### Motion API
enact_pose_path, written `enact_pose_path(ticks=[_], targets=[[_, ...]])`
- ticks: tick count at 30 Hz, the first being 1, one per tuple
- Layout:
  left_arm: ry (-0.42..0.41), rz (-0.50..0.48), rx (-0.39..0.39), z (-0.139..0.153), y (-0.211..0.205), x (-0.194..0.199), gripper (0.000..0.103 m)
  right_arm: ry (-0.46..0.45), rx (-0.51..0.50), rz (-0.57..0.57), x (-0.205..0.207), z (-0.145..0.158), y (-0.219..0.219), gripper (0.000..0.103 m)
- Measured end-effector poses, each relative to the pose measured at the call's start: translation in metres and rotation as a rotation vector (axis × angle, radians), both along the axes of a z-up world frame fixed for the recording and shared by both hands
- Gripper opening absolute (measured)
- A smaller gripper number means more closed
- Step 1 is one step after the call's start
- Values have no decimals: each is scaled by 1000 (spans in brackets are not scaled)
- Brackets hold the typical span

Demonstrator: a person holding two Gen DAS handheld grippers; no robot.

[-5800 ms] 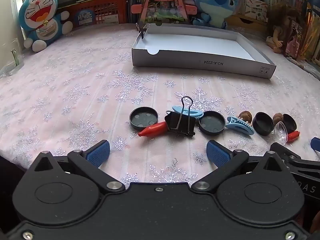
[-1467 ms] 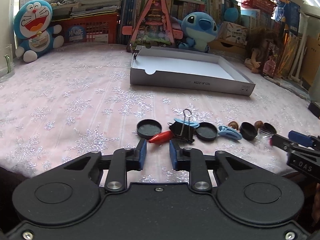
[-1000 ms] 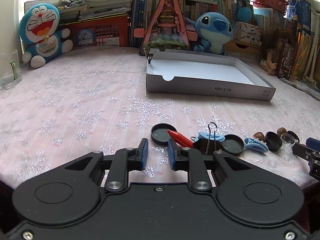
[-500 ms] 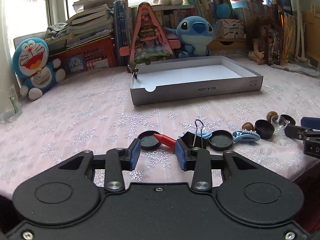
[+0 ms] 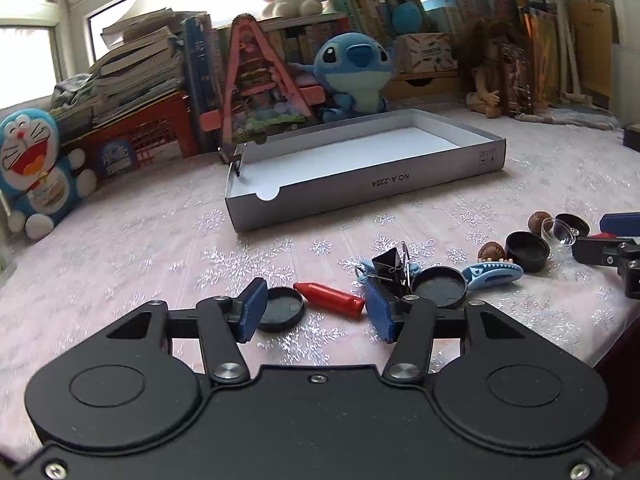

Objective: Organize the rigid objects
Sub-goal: 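Move the left tool toward the red crayon and open its fingers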

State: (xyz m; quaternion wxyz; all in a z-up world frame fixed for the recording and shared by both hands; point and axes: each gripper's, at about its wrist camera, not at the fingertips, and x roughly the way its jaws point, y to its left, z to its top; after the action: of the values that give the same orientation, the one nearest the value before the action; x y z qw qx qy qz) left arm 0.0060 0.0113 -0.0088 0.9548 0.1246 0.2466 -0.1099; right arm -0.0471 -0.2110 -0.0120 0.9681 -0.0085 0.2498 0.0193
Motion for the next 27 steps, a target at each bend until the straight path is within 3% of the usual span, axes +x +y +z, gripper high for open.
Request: enact_pose_path(ticks=[7, 14, 15, 17, 19, 27], targets=[[-9, -84, 47, -3, 2, 13, 52, -1, 20, -11, -1, 0, 0, 62], [22, -80, -19, -4, 9, 24, 52, 1, 38, -20, 2, -1, 2, 63], [26, -80, -24, -4, 9, 24, 50, 0, 38, -20, 3, -1, 3, 63], [37, -81, -39, -3, 10, 23, 36, 0, 39, -29, 3, -1, 4, 60], [41, -83, -39, -1, 8, 19, 32, -2, 46, -35, 3, -1, 5, 59], [60, -90, -83, 8, 14, -6, 32, -1, 40, -43, -1, 0, 1, 62]])
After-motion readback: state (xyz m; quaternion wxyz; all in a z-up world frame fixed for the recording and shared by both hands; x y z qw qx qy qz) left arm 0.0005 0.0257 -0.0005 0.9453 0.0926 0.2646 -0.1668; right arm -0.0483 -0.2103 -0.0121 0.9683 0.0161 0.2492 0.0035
